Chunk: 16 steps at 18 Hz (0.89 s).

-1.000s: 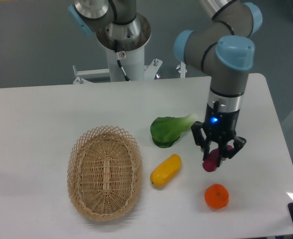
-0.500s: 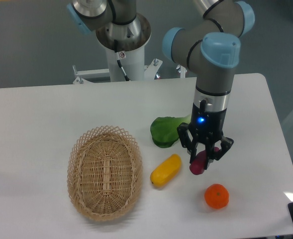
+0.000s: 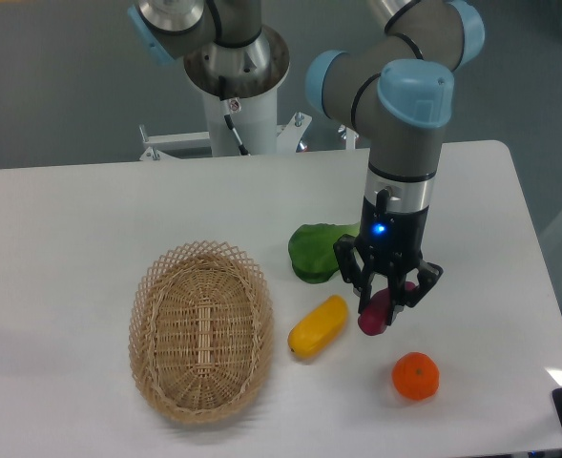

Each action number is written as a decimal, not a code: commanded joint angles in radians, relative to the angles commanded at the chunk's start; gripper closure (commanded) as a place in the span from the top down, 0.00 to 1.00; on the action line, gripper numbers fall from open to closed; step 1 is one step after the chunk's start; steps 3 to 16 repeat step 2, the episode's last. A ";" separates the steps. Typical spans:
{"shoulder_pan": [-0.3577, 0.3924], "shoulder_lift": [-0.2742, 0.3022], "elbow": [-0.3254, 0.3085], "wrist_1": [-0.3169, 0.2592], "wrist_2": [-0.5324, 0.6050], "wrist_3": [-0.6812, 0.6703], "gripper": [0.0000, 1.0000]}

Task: Pick up the sweet potato from the table
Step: 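Lift the held sweet potato up off the table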

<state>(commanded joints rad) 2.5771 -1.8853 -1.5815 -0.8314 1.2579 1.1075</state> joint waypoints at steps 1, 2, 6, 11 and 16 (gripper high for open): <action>0.000 0.000 0.000 0.000 -0.002 0.000 0.33; 0.000 0.000 0.000 0.000 -0.002 0.000 0.33; 0.000 0.000 0.000 0.000 -0.002 0.000 0.33; 0.000 0.000 0.000 0.000 -0.002 0.000 0.33; 0.000 0.000 0.000 0.000 -0.002 0.000 0.33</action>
